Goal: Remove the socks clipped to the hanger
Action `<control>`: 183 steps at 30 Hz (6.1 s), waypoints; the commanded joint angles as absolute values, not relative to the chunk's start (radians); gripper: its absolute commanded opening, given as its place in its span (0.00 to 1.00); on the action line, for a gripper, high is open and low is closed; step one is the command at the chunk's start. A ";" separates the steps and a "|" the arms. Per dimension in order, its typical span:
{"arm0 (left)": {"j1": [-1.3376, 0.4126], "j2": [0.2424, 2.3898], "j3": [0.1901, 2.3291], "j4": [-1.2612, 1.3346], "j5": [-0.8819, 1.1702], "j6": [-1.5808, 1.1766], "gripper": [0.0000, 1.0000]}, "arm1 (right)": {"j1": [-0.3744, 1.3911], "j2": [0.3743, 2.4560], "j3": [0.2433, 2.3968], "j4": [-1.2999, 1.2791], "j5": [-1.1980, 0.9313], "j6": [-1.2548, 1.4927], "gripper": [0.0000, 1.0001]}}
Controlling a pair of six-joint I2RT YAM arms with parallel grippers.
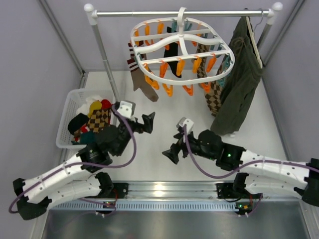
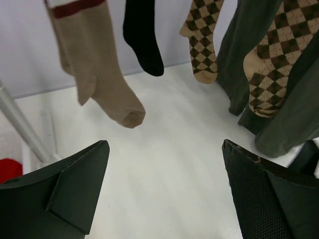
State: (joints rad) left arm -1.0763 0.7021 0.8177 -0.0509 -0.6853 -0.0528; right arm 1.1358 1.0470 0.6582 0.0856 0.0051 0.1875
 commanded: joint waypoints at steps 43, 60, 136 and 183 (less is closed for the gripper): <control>-0.337 1.304 0.807 0.765 0.129 -0.039 0.13 | 1.140 0.684 0.630 -0.063 -0.060 0.118 0.99; -0.811 0.989 0.600 0.762 -0.501 0.061 0.00 | 1.140 0.528 0.755 -0.163 0.328 0.322 0.99; -1.347 1.632 1.135 0.765 -1.019 0.373 0.00 | 1.141 1.483 1.994 -0.795 0.881 0.014 0.52; -1.339 0.977 0.775 -0.247 -1.235 -0.470 0.00 | 1.108 1.298 1.709 -0.528 0.831 -0.051 0.37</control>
State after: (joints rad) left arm -1.3415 1.0405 0.7990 0.0463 -1.1500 -0.2569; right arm 1.1229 1.3479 1.7248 -0.5911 0.8532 -0.0662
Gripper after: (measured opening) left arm 0.037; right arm 0.359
